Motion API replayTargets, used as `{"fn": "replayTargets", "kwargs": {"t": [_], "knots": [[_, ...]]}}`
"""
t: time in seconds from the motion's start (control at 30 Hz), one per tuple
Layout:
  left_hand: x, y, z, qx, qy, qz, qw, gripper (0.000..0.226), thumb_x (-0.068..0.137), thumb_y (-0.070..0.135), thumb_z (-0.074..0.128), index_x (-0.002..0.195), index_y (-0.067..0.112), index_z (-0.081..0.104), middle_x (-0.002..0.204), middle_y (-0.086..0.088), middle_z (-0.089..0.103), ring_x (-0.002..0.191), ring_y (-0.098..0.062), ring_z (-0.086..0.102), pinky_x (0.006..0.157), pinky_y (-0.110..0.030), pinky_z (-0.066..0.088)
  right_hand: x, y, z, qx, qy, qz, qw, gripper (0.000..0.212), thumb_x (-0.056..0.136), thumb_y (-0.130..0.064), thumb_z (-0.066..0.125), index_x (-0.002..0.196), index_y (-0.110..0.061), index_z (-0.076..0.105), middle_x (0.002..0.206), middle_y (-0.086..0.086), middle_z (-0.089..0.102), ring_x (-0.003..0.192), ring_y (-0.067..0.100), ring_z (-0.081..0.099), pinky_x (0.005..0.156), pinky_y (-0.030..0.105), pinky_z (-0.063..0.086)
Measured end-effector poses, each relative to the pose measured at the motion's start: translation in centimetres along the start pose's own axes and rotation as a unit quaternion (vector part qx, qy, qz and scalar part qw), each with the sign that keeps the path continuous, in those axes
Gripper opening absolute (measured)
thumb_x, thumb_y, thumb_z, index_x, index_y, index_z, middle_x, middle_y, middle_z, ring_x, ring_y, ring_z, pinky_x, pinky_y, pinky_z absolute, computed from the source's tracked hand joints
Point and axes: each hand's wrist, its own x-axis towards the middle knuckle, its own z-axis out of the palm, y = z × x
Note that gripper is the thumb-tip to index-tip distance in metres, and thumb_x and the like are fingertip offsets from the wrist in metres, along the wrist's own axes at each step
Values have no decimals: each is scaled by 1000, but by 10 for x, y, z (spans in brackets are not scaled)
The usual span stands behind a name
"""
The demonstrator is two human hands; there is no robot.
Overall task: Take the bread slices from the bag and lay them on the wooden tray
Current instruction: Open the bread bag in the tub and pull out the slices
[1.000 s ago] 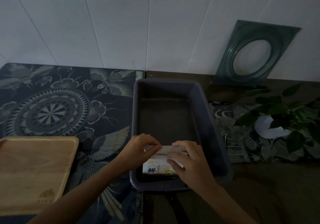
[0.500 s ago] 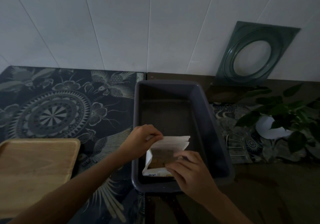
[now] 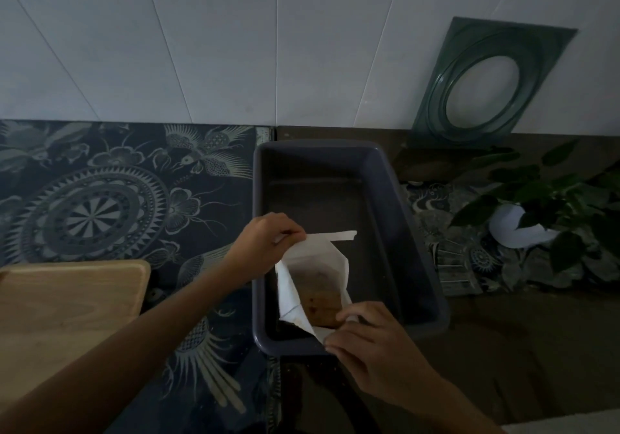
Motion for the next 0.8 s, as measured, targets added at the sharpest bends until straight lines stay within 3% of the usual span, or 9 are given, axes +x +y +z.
{"fn": "replayTargets", "kwargs": {"t": [0.2, 0.3, 0.5, 0.57, 0.67, 0.73, 0.8], "knots": [[-11, 4, 1, -10, -19, 31, 999, 9, 92, 23, 70, 97, 20, 77, 88, 18, 65, 79, 6, 58, 74, -7, 45, 9, 0, -9, -9, -7, 10, 1000, 13, 96, -36, 67, 100, -28, 75, 96, -12, 76, 115, 10, 58, 98, 27, 41], [-16, 6, 0, -21, -30, 40, 999, 11, 92, 25, 68, 97, 20, 77, 90, 15, 68, 81, 5, 60, 76, -6, 46, 18, 0, -15, -10, -11, 12, 1000, 26, 103, -43, 57, 98, -27, 77, 96, -13, 76, 117, 11, 58, 98, 29, 41], [-20, 11, -2, -31, -36, 40, 998, 16, 93, 29, 64, 98, 20, 77, 91, 11, 70, 84, -1, 63, 76, -10, 49, 62, -1, -31, -52, -8, 40, 998, 20, 99, -26, 63, 108, -18, 78, 107, -3, 76, 106, 18, 65, 89, 36, 55], [-20, 11, -3, -36, -36, 37, 998, 20, 93, 31, 62, 98, 20, 77, 91, 9, 71, 83, -2, 63, 76, -11, 49, 78, -6, -32, -54, -52, 50, 996, 25, 97, -21, 64, 119, -20, 75, 119, -2, 74, 113, 18, 65, 93, 36, 58], [-19, 11, -2, -38, -32, 40, 998, 19, 93, 31, 62, 98, 20, 78, 91, 14, 68, 85, -1, 63, 78, -11, 49, 106, -7, -13, -49, -209, 123, 969, 38, 103, -16, 54, 141, -19, 56, 144, 0, 57, 127, 14, 54, 108, 34, 48], [-18, 10, -1, -37, -28, 43, 998, 15, 94, 26, 64, 98, 21, 78, 91, 19, 64, 85, 0, 62, 79, -8, 47, 125, -10, 2, -63, -349, 184, 917, 35, 107, -11, 46, 141, -4, 51, 137, 9, 56, 112, 18, 51, 108, 34, 40], [-17, 9, -1, -39, -27, 44, 998, 13, 94, 23, 66, 97, 20, 77, 91, 18, 64, 85, 0, 62, 79, -8, 47, 135, -13, 15, -95, -396, 215, 888, 33, 105, -12, 50, 137, 0, 51, 131, 14, 56, 114, 24, 54, 106, 37, 41]]}}
